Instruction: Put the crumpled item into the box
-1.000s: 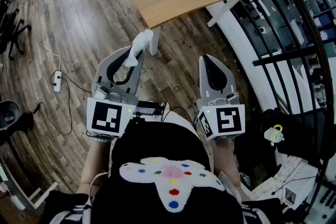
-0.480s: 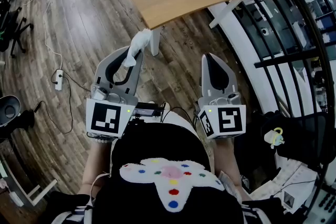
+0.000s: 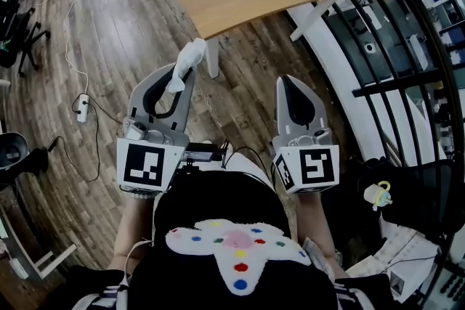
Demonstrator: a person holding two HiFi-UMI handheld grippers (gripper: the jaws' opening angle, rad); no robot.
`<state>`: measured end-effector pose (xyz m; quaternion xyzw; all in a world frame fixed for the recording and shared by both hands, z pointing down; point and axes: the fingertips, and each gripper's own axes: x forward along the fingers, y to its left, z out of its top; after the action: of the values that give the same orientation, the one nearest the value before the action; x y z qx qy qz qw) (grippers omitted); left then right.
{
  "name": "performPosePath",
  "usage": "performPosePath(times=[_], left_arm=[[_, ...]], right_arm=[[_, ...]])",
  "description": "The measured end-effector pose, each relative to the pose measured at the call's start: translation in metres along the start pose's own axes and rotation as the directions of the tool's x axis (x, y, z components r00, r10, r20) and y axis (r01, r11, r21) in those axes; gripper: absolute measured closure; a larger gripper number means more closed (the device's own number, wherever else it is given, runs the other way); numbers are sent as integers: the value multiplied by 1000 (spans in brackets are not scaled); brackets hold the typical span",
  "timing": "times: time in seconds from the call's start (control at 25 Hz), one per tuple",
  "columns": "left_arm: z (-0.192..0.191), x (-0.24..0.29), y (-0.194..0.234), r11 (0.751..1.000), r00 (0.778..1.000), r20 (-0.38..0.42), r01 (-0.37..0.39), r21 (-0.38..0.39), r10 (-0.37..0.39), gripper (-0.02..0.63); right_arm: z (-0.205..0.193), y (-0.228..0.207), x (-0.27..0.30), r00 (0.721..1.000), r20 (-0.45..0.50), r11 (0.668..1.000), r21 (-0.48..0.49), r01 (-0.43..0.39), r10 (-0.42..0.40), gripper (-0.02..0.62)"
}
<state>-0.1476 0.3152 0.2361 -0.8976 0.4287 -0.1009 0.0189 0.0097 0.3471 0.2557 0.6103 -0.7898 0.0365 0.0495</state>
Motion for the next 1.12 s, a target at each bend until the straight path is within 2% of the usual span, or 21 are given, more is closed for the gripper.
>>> performPosePath(times=[0.44,0.88,1.12], left_arm=[[-4,0,-30,999,1000,1,-25,28,25,537],[-8,24,-19,999,1000,0,-12,44,12,537],[-4,42,-2,999,1000,13,-5,50,4,537]], right_arm=[[-25,-23,-23,1000,-9,999,42,9,-8,586],[-22,-38,-3,999,19,1000,8,30,-31,586],[-16,-42,22,999,37,999,38,38,-39,586]])
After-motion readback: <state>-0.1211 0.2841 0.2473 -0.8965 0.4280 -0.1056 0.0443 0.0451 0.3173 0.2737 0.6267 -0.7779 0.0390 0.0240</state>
